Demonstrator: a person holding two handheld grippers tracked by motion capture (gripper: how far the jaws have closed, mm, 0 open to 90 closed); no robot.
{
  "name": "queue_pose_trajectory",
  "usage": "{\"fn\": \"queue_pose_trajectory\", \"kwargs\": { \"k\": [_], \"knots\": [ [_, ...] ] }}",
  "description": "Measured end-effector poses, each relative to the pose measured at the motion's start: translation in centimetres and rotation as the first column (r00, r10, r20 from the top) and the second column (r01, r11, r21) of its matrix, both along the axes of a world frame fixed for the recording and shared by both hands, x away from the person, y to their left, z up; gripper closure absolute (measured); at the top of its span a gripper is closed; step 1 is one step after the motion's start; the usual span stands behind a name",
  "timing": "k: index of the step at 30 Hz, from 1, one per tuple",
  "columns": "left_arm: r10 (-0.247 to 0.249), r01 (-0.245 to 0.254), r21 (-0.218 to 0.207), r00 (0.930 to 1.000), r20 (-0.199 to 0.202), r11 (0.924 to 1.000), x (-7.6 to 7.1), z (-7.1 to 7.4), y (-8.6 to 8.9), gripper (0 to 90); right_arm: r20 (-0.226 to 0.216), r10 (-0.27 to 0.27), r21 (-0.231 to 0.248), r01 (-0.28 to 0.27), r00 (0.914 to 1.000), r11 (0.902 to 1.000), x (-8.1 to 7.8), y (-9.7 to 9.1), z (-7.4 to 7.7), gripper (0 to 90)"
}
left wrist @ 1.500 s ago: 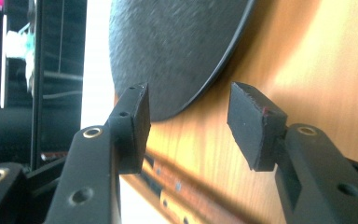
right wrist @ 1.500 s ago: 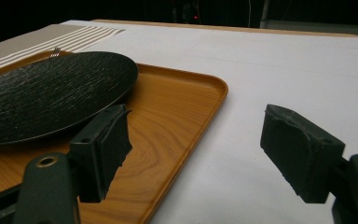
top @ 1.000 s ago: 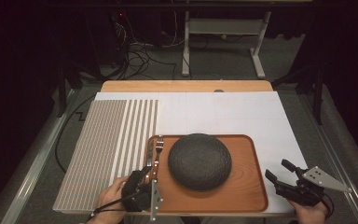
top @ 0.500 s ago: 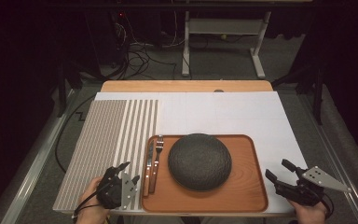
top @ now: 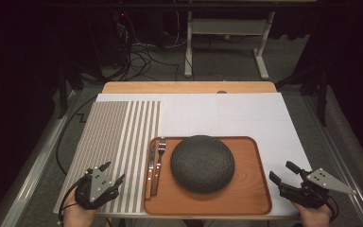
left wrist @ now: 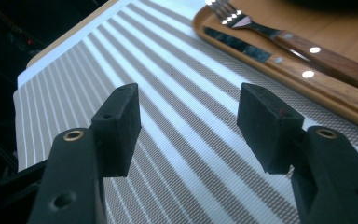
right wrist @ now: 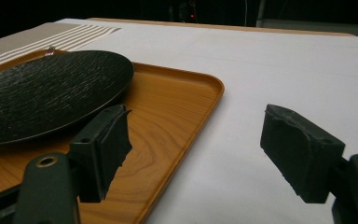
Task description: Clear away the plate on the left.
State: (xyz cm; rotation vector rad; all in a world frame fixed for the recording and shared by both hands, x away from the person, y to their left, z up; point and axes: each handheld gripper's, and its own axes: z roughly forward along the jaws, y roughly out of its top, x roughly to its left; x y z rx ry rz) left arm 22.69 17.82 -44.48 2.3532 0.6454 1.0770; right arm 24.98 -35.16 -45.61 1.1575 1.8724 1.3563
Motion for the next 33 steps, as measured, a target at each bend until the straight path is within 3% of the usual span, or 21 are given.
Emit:
{"fn": "queue_pose_trajectory", "kwargs": {
  "k": [3, 6, 12, 17, 19, 20, 22, 27, 29, 31, 33],
  "knots": [
    [0.028, -0.029, -0.052, 0.9993, -0.026, 0.9982, 0.2, 0.2, 1.1, 34.2, 0.000, -0.001, 0.000, 0.001, 1.0000, 1.0000, 0.0, 0.0, 0.0, 24.2],
    [0.054, -0.058, -0.113, 0.9978, -0.038, 0.9919, 0.3, 0.4, 2.2, 34.2, -0.001, -0.002, 0.001, 0.002, 1.0000, 1.0000, 0.0, 0.0, 0.0, 24.2],
    [0.102, -0.117, -0.241, 0.9919, -0.077, 0.9633, 0.2, 0.5, 4.6, 34.1, 0.001, -0.002, 0.003, 0.002, 1.0000, 1.0000, 0.0, 0.0, 0.0, 24.2],
    [0.162, -0.189, -0.307, 0.9804, -0.112, 0.9327, 0.5, 0.2, 6.4, 34.0, -0.005, -0.008, 0.000, 0.008, 1.0000, 1.0000, 0.1, 0.0, 0.0, 24.2],
    [0.187, -0.220, -0.342, 0.9739, -0.129, 0.9135, 0.5, 0.0, 7.2, 34.0, -0.006, -0.011, -0.001, 0.011, 0.9999, 0.9999, 0.1, 0.0, 0.0, 24.2],
    [0.210, -0.245, -0.363, 0.9685, -0.134, 0.8991, 0.5, -0.1, 7.6, 34.0, -0.006, -0.012, -0.001, 0.012, 0.9999, 0.9999, 0.1, 0.0, 0.0, 24.2],
    [0.224, -0.265, -0.383, 0.9630, -0.150, 0.8850, 0.6, -0.2, 8.2, 34.0, -0.007, -0.011, -0.002, 0.011, 0.9999, 0.9999, 0.1, 0.0, 0.0, 24.2],
    [0.225, -0.281, -0.462, 0.9590, -0.172, 0.8412, 0.4, 0.1, 9.4, 34.0, -0.005, -0.011, -0.002, 0.011, 0.9999, 0.9999, 0.1, -0.1, 0.0, 24.2],
    [0.227, -0.283, -0.473, 0.9583, -0.173, 0.8341, 0.3, 0.2, 9.6, 34.0, -0.006, -0.013, 0.002, 0.014, 0.9999, 0.9999, 0.0, -0.1, 0.0, 24.2],
    [0.235, -0.292, -0.471, 0.9556, -0.178, 0.8323, 0.1, 0.1, 9.9, 34.0, -0.007, -0.015, 0.006, 0.015, 0.9999, 0.9999, 0.0, -0.1, 0.0, 24.2],
    [0.244, -0.301, -0.482, 0.9532, -0.179, 0.8230, 0.0, 0.0, 10.3, 34.0, -0.006, -0.016, 0.006, 0.016, 0.9999, 0.9999, 0.0, -0.1, 0.0, 24.2]
  ]
}}
